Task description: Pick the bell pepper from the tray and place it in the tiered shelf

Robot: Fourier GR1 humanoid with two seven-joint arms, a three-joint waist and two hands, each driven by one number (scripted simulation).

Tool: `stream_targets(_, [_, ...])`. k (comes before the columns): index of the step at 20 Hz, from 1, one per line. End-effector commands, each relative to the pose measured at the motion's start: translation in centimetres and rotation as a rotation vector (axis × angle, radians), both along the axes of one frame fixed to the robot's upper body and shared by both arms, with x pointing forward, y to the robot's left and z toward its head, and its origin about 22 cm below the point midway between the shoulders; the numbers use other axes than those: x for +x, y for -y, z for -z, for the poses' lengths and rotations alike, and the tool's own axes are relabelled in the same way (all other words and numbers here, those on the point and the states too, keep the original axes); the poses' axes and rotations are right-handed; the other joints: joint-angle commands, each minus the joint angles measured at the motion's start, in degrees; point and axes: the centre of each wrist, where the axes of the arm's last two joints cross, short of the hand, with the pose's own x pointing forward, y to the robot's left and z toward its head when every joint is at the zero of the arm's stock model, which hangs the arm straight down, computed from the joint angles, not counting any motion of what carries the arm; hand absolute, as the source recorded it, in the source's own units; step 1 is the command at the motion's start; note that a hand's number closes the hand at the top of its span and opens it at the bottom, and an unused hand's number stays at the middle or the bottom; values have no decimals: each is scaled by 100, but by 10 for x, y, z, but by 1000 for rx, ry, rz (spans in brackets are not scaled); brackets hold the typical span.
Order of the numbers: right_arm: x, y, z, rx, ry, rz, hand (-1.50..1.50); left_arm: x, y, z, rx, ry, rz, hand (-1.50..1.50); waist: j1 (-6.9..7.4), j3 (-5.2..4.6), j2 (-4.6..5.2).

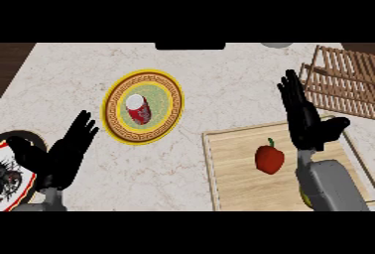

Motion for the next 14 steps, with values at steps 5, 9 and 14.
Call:
stream_targets(5, [-47, 101, -17, -342, 58, 559, 150, -23, -40, 16, 154, -145, -148, 0, -680, -96, -157])
stream_targets(9, [-121, 156, 52, -423, -399, 917, 150, -35, -39, 28, 134, -218, -132, 0, -786, -102, -68])
stream_targets(14, [-183, 100, 22, -361, -285, 875, -150, -16, -26, 36, 138, -220, -82, 0, -500, -86, -51])
